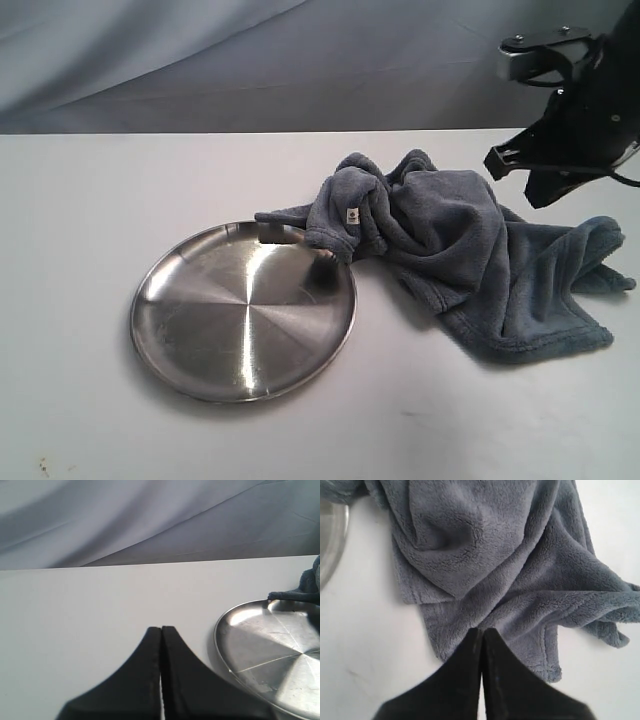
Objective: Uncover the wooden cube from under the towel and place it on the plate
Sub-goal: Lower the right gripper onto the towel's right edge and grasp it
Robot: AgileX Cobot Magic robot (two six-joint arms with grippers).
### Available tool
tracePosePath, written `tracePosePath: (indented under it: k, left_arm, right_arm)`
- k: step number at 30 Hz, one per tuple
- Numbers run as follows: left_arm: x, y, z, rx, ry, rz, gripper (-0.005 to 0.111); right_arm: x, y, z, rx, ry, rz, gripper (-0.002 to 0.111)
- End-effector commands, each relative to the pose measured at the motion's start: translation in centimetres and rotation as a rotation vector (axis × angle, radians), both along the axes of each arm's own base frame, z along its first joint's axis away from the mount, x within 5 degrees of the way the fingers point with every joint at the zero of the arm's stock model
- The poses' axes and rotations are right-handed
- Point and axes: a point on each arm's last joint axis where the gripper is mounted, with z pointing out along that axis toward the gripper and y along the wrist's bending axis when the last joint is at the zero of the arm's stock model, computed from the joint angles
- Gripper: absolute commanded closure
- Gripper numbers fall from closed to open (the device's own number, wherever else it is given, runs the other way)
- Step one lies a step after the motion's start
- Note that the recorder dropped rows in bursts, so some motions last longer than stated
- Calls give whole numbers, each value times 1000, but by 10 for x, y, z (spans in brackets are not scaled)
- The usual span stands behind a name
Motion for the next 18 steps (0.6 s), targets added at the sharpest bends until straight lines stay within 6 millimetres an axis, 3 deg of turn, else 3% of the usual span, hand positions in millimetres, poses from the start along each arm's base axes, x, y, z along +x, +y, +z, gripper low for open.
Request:
tracePosePath:
  k: [1,5,9,14,18]
  left_arm:
    - [0,0,0,-4,-11,-2,107]
    - [0,0,0,-4,-11,-2,107]
    - [0,0,0,-4,-11,-2,107]
    - [0,0,0,-4,-11,-2,107]
    - [0,0,0,-4,-11,-2,107]
  right_arm:
    - [-24,-4,7,54,-156,-8,108]
    - [-44,-9,5,66,-253,-2,108]
    - [-53,-12,-11,68,-299,-1,108]
    - [-46,-11,-34,98,-426,-27,108]
    - [-31,-7,-48,125,-417,-60,108]
